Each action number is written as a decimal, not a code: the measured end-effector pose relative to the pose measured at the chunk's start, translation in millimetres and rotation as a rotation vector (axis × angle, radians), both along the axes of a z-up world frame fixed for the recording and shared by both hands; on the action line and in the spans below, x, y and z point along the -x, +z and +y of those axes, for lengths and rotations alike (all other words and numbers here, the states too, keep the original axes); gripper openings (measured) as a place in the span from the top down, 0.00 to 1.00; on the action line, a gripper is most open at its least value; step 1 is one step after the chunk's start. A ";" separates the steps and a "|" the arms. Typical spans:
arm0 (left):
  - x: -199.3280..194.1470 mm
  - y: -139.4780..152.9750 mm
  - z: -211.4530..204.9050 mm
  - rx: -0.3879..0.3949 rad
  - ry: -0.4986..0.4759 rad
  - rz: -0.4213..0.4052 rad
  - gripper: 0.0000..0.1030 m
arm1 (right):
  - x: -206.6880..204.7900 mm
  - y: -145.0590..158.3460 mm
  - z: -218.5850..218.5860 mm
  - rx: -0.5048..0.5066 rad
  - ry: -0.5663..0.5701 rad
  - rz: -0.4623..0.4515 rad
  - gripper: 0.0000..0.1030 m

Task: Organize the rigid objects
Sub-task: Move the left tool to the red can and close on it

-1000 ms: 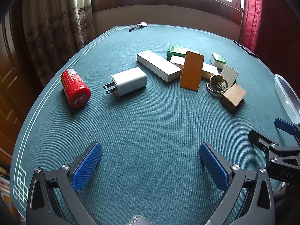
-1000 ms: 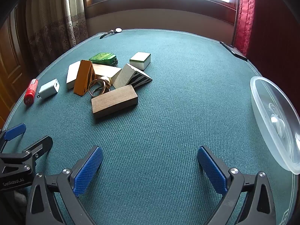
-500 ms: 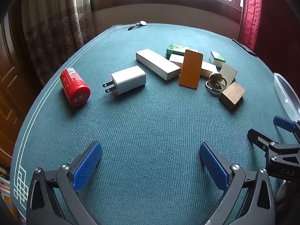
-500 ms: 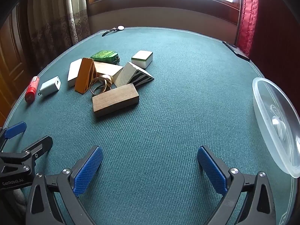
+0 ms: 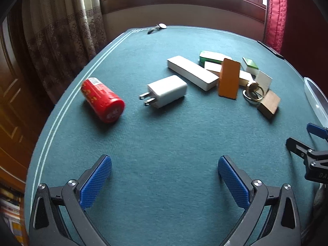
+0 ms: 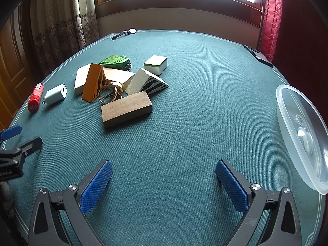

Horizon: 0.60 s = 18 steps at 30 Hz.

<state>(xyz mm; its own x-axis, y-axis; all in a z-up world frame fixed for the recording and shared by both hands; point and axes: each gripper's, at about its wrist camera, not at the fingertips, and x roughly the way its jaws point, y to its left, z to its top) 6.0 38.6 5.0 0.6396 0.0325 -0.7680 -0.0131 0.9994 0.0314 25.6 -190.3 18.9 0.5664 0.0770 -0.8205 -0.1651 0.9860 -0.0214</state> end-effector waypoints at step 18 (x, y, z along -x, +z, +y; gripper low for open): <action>-46.0 8.5 83.1 -0.170 -0.002 -0.070 0.00 | -0.2 0.3 -0.7 -0.001 0.002 0.002 0.00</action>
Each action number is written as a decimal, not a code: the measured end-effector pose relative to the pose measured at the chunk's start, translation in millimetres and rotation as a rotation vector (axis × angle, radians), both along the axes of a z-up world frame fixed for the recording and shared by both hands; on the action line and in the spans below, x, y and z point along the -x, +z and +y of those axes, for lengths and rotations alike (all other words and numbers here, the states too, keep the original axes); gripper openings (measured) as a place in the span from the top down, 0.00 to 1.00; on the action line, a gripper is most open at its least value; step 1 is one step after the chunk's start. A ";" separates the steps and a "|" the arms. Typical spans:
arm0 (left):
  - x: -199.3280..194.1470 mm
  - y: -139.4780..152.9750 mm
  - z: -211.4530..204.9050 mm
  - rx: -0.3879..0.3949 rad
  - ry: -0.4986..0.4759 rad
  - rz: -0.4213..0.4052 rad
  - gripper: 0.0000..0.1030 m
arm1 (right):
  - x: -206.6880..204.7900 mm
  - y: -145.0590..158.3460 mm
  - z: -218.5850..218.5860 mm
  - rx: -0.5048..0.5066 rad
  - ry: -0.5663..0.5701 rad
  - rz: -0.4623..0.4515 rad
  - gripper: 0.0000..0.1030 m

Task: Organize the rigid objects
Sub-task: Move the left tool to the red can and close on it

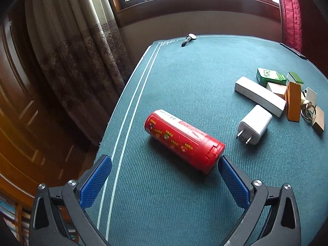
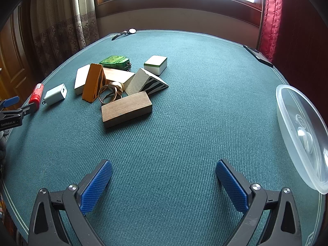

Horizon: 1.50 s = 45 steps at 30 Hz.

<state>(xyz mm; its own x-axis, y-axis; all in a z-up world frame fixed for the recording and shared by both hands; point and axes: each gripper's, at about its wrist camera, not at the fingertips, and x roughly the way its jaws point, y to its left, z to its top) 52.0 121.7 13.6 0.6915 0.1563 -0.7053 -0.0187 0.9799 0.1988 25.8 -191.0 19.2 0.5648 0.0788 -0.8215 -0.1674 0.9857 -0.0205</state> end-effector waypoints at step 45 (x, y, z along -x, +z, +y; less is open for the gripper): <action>5.3 15.4 -40.1 0.145 -0.228 -0.040 0.27 | -46.2 2.0 26.4 -0.070 0.097 0.020 0.00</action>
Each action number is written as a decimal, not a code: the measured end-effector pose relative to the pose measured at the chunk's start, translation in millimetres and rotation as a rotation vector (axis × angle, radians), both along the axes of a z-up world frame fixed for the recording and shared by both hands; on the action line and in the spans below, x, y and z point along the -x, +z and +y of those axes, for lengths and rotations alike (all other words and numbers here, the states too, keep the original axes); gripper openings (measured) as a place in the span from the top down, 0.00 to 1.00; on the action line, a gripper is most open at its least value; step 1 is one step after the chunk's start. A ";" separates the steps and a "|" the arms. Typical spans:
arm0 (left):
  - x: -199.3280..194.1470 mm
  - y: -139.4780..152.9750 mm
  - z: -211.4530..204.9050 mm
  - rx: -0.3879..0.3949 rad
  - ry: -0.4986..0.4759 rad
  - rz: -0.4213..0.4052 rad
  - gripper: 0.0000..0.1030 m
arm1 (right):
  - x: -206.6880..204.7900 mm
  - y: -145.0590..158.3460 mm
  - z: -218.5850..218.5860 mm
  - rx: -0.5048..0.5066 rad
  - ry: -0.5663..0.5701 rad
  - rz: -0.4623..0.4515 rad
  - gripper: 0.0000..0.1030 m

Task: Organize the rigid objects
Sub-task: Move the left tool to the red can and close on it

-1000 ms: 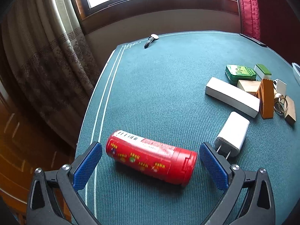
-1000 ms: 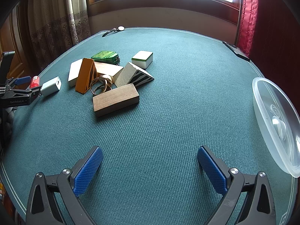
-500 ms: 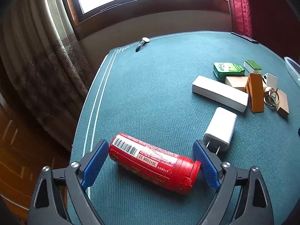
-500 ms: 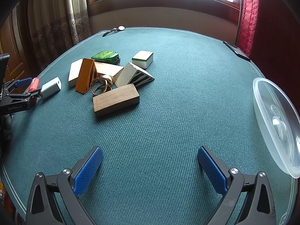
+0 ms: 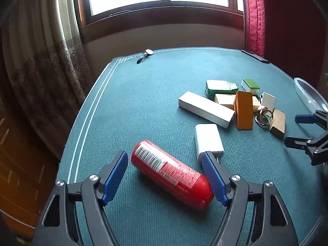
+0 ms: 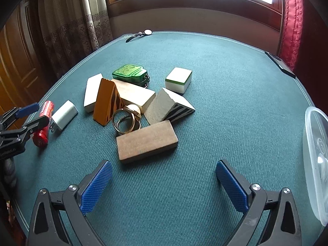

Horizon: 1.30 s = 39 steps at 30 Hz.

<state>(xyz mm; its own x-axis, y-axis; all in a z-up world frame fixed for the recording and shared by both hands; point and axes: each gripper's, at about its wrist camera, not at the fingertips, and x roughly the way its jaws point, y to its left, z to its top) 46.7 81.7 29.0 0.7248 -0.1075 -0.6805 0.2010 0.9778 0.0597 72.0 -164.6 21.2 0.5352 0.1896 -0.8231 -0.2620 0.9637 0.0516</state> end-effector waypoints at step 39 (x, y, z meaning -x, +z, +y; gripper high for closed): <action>12.8 -15.5 -13.9 -0.204 -0.189 0.015 0.10 | 4.6 -1.5 5.9 0.024 0.033 -0.011 0.00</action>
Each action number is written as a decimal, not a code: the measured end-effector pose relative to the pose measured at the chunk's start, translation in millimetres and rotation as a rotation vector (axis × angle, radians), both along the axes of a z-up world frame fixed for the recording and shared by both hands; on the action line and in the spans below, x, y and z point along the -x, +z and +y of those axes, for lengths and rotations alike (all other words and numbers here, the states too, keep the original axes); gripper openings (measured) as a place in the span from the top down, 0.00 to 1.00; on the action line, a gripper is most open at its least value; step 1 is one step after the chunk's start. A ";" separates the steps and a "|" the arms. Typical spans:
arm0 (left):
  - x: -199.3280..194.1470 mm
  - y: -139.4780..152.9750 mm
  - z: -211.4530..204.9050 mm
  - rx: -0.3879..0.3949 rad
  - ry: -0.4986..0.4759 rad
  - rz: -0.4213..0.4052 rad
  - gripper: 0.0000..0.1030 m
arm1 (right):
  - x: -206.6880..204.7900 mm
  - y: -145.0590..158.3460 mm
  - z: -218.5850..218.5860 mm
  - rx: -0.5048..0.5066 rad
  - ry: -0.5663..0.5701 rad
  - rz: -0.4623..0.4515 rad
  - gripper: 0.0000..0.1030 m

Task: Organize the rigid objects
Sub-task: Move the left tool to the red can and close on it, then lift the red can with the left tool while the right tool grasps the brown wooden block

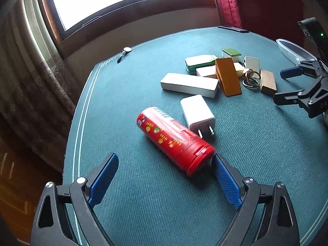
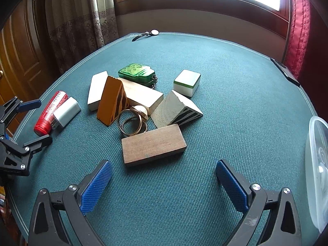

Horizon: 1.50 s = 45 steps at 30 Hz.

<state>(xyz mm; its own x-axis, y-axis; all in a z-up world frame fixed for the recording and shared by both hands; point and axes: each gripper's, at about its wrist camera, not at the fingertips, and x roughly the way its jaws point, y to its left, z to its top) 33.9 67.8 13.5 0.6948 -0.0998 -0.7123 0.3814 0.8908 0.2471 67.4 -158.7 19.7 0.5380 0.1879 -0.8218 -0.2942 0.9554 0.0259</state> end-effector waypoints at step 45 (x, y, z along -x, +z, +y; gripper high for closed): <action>16.5 0.8 23.7 0.287 0.199 0.099 0.70 | -16.0 2.2 2.5 -0.020 -0.023 0.008 0.00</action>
